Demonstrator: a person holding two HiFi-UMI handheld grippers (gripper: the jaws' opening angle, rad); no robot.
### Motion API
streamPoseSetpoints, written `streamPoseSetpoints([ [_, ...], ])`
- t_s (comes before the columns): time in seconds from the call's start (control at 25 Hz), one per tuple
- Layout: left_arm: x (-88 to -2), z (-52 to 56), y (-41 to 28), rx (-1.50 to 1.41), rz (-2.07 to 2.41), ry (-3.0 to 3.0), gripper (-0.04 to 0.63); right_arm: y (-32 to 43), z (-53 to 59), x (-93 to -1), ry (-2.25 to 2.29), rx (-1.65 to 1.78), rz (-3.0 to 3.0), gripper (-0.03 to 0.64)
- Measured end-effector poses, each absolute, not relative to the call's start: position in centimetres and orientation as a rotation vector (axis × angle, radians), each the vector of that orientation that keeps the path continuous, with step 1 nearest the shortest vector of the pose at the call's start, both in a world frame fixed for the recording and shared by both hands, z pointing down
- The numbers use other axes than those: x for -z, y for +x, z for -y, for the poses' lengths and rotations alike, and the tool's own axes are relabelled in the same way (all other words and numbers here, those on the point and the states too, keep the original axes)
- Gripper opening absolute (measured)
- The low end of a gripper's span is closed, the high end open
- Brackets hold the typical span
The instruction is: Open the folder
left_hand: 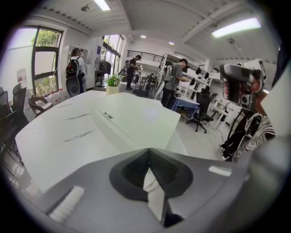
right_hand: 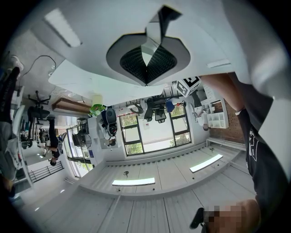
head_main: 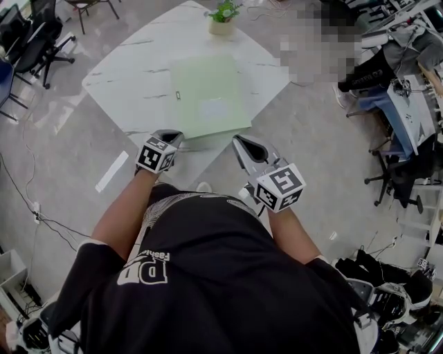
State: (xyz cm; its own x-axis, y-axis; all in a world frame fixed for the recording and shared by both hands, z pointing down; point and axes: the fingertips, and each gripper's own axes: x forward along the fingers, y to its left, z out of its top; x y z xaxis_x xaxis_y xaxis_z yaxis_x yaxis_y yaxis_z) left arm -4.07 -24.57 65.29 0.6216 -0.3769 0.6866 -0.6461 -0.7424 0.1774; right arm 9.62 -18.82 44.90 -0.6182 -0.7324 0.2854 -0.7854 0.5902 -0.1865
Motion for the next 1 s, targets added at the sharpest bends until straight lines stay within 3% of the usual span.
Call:
streamPoseSetpoints([
  [0.68,-65.5,24.7,-4.1,-0.893,0.807,2.431,0.051,9.4,18.8,-44.6,1.244,-0.376,2.659,0.002],
  [1.0,-65.6,24.8,-4.1,-0.873,0.763,2.401,0.051,8.4,18.1,-45.0,1.169,-0.268,2.638,0.041],
])
